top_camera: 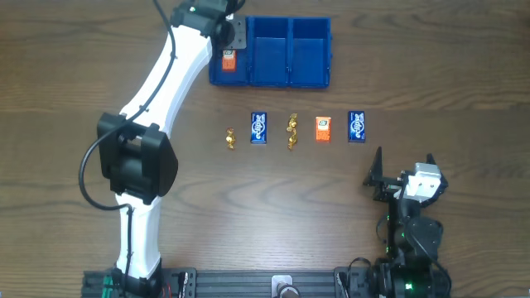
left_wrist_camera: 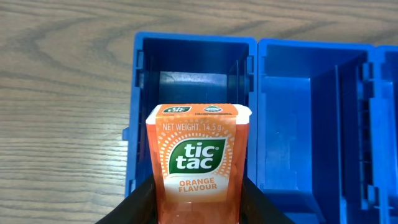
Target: Sort Candies Into Trays
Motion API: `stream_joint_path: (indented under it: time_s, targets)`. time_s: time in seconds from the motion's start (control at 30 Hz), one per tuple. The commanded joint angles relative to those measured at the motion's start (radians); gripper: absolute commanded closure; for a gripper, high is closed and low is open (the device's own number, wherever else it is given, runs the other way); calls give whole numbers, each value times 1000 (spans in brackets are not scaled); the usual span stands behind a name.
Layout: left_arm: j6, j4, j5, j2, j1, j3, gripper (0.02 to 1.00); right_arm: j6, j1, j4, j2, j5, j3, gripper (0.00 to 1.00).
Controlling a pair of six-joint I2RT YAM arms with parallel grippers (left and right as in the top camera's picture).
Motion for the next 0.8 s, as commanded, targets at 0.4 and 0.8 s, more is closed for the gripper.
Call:
stream_joint_path:
  time_s: [0.4, 0.8]
  targets:
    - [8, 21, -11, 27, 28, 6, 23, -8, -5, -4, -5, -1, -1, 3]
    - [-352, -197, -34, 40, -296, 153, 45, -8, -5, -4, -5, -1, -1, 3]
